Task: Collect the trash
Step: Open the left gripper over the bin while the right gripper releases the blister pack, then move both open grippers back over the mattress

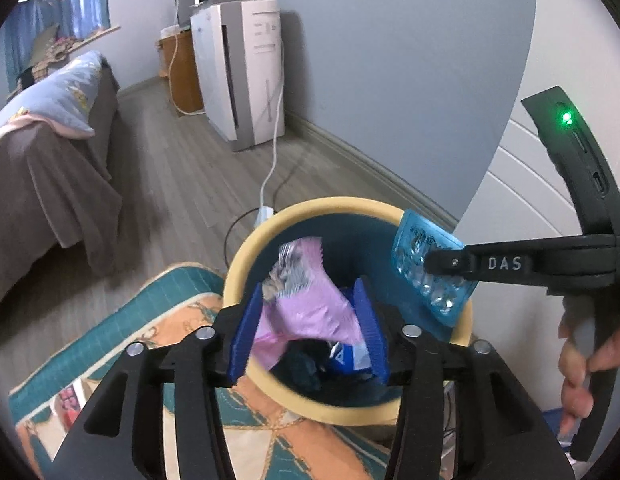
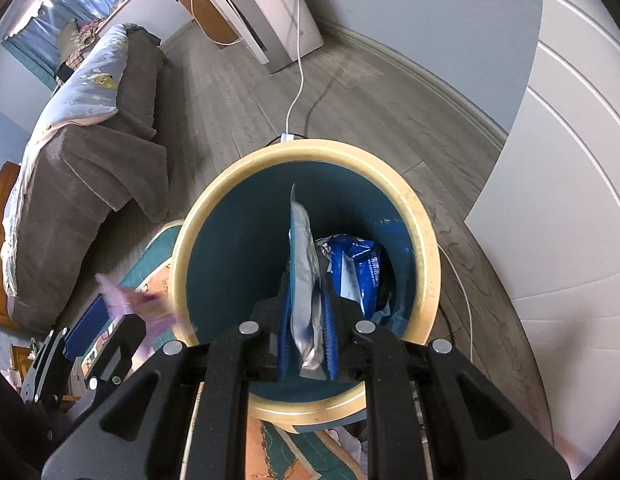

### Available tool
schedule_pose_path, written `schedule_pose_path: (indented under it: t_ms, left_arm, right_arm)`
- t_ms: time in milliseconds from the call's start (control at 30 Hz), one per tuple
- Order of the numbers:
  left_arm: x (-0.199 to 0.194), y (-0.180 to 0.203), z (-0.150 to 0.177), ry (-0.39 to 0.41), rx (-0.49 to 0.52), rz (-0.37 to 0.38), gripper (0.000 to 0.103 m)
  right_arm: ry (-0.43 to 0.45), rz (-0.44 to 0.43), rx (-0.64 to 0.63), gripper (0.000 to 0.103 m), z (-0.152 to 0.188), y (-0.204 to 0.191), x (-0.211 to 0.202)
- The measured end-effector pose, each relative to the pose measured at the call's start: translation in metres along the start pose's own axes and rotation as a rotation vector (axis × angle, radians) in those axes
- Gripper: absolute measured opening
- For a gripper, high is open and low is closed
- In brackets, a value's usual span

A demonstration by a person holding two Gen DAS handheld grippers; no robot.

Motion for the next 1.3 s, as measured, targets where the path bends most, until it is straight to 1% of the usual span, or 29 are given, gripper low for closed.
schedule_pose_path:
  t_ms: [33, 67, 133, 167, 200, 233, 267, 333, 400, 467, 533, 700, 867, 1000, 1133, 1200, 1300]
  left_arm:
    - [-0.001, -0.002, 0.0, 0.007, 0.0, -0.008, 0.06]
    - [-0.002, -0.003, 0.001, 0.013, 0.0, -0.019, 0.064]
    - [-0.004, -0.006, 0.004, 0.015, -0.004, -0.039, 0.073]
    - [-0.004, -0.007, 0.006, 0.012, -0.008, -0.048, 0.075]
    - [-0.005, -0.009, 0.008, 0.008, -0.011, -0.061, 0.08]
    - [-0.005, -0.01, 0.009, 0.009, -0.011, -0.069, 0.083]
    - [-0.007, -0.012, 0.012, 0.008, -0.011, -0.078, 0.084]
    - [-0.009, -0.016, 0.017, 0.002, -0.019, -0.092, 0.091]
    - [-0.013, -0.021, 0.023, -0.007, -0.036, -0.099, 0.091]
    - [-0.019, -0.027, 0.029, -0.018, -0.057, -0.101, 0.091]
    - [-0.028, -0.034, 0.034, -0.019, -0.075, -0.101, 0.092]
    - [-0.063, -0.055, 0.047, -0.011, -0.096, -0.118, 0.093]
    - [-0.108, -0.095, 0.064, -0.01, -0.097, -0.192, 0.094]
    - [-0.14, -0.136, 0.08, -0.019, -0.154, -0.254, 0.094]
    - [-0.171, -0.173, 0.101, -0.041, -0.195, -0.339, 0.094]
    - [-0.182, -0.185, 0.112, -0.045, -0.216, -0.353, 0.094]
    - [-0.195, -0.201, 0.131, -0.053, -0.276, -0.369, 0.095]
  right_arm:
    - [0.0, -0.004, -0.002, 0.018, 0.0, -0.001, 0.0]
    - [-0.001, -0.011, -0.005, 0.022, 0.0, -0.004, 0.0]
    - [0.0, -0.016, -0.013, 0.039, 0.0, -0.007, 0.0]
    - [0.001, -0.018, -0.019, 0.043, 0.0, -0.009, -0.001]
    - [0.004, -0.02, -0.026, 0.052, 0.0, -0.012, -0.002]
    - [0.008, -0.02, -0.034, 0.062, 0.0, -0.015, -0.002]
    - [0.01, -0.019, -0.04, 0.067, 0.0, -0.018, -0.003]
    - [0.018, -0.021, -0.051, 0.083, 0.0, -0.024, -0.006]
    - [0.021, -0.023, -0.059, 0.089, 0.001, -0.032, -0.009]
    - [0.023, -0.02, -0.076, 0.091, 0.003, -0.04, -0.012]
    - [0.031, -0.01, -0.101, 0.096, 0.004, -0.05, -0.016]
    - [0.047, 0.001, -0.148, 0.097, 0.009, -0.073, -0.027]
    - [0.05, -0.002, -0.185, 0.097, 0.017, -0.096, -0.035]
    - [0.066, -0.004, -0.252, 0.097, 0.026, -0.124, -0.042]
    - [0.069, -0.004, -0.333, 0.097, 0.04, -0.152, -0.045]
    - [0.068, 0.0, -0.379, 0.097, 0.049, -0.168, -0.044]
    - [0.062, 0.017, -0.457, 0.097, 0.066, -0.192, -0.039]
Point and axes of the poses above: each gripper's, at about its wrist camera, not at the fingertips, and x roughly the way its jaws point, y to its right, z to its underside, the point moved 4 cm from there along x, roughly the way its jaws point
